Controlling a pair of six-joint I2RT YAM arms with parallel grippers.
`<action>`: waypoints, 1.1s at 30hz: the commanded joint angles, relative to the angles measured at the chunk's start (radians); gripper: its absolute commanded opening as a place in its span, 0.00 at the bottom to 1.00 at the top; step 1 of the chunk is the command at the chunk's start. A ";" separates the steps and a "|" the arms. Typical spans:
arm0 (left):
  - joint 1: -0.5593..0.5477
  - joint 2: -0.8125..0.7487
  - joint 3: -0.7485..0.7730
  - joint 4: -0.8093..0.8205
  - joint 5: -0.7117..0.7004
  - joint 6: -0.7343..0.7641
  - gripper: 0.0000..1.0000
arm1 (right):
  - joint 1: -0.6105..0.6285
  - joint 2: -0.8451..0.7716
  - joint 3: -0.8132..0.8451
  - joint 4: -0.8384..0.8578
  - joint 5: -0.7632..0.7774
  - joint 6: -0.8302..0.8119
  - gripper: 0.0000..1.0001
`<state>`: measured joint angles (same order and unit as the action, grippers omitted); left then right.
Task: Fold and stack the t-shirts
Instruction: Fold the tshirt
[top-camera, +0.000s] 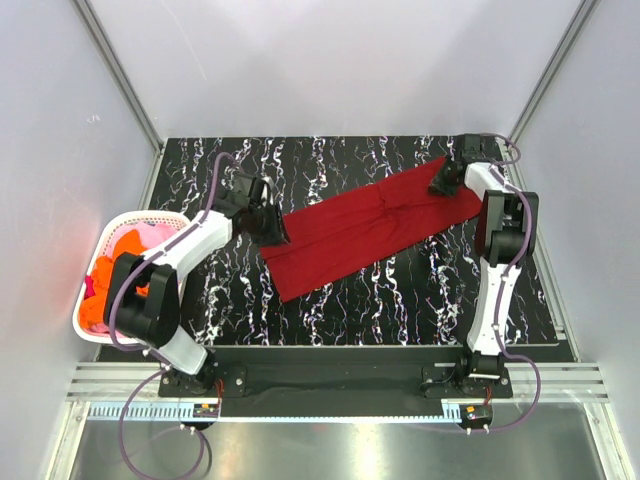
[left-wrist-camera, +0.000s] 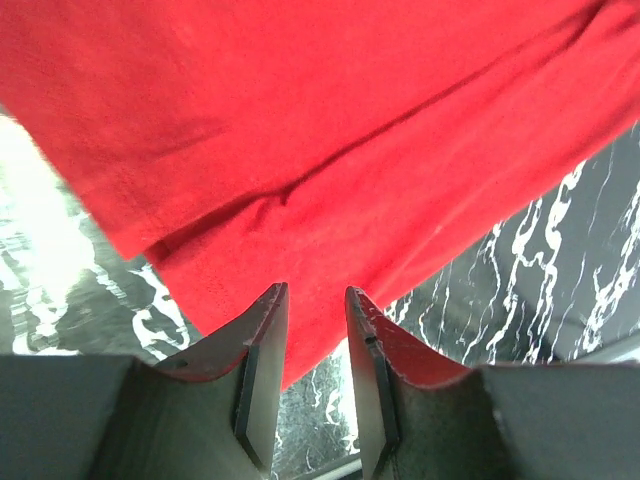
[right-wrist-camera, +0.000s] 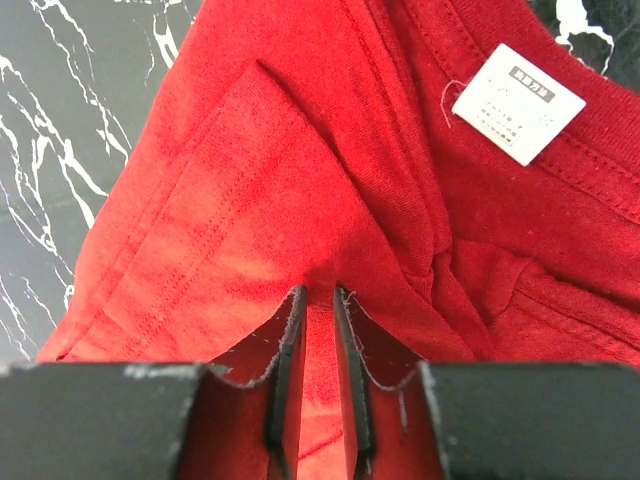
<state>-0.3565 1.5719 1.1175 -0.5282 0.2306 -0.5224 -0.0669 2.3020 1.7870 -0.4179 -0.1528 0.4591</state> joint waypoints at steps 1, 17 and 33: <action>-0.016 0.046 -0.025 0.046 0.085 0.018 0.35 | -0.008 0.011 0.061 -0.076 -0.025 -0.060 0.25; -0.217 -0.002 -0.364 0.137 -0.105 -0.134 0.33 | -0.014 -0.487 -0.400 -0.099 0.045 0.113 0.52; -0.470 -0.363 -0.521 0.134 -0.120 -0.386 0.34 | -0.180 -0.458 -0.548 0.119 -0.056 0.066 0.50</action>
<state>-0.8165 1.2675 0.5694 -0.3698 0.1036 -0.8616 -0.2237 1.8172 1.2118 -0.3855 -0.1761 0.5491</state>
